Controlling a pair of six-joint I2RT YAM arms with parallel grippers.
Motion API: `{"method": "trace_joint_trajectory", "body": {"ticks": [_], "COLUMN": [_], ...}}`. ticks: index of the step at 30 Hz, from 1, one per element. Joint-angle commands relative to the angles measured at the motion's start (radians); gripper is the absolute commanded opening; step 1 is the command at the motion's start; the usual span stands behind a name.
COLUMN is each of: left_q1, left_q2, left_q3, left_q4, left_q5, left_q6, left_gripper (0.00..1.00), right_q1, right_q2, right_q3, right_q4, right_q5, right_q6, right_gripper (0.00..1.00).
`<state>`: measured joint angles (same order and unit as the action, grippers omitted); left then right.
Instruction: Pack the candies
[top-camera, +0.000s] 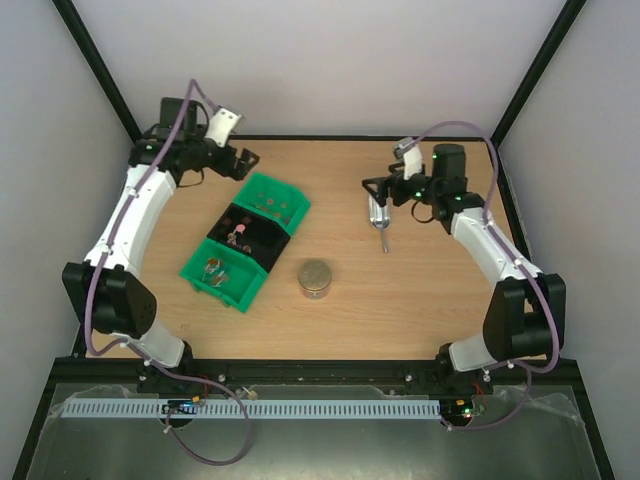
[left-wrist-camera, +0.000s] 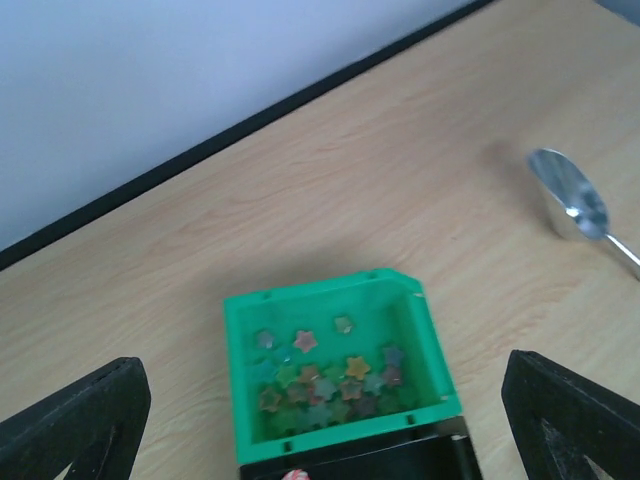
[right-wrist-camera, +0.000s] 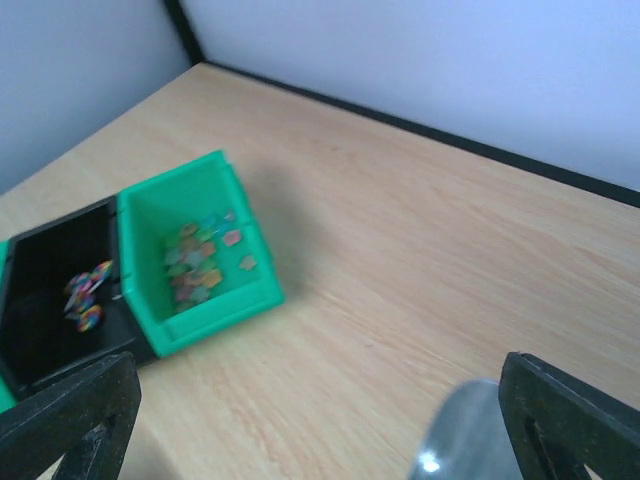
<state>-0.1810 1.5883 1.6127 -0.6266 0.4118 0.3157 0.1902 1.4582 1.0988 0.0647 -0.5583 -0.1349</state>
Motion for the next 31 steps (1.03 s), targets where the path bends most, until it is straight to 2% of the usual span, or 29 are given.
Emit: {"method": "trace_joint_trajectory", "body": {"ticks": [1, 4, 8, 15, 24, 31], "left_q1": [0.1, 0.158, 0.233, 0.332, 0.375, 0.387], "left_q2": [0.047, 0.062, 0.053, -0.033, -0.141, -0.18], "left_q3": [0.1, 0.115, 0.06, -0.198, -0.475, -0.532], "left_q4": [-0.146, -0.172, -0.144, 0.019, 0.134, 0.163], "left_q5": [0.012, 0.006, -0.019, -0.118, -0.179, -0.199], "left_q6": [-0.081, -0.089, -0.129, -0.205, -0.252, -0.29], "left_gripper": [0.99, 0.99, 0.99, 0.99, 0.99, 0.99], "right_q1": [-0.112, -0.175, -0.258, -0.37, -0.393, -0.393], "right_q2": [-0.004, -0.03, -0.084, -0.2, -0.242, -0.209], "right_q3": [0.038, 0.037, -0.002, -0.186, -0.348, -0.342], "right_q4": [-0.028, -0.054, -0.071, -0.037, 0.043, 0.066], "right_q5": [-0.05, -0.05, -0.063, -0.047, -0.026, -0.057], "right_q6": [0.117, 0.115, 0.132, 0.169, 0.276, 0.29], "right_gripper": [0.99, 0.99, 0.99, 0.99, 0.98, 0.99]}}
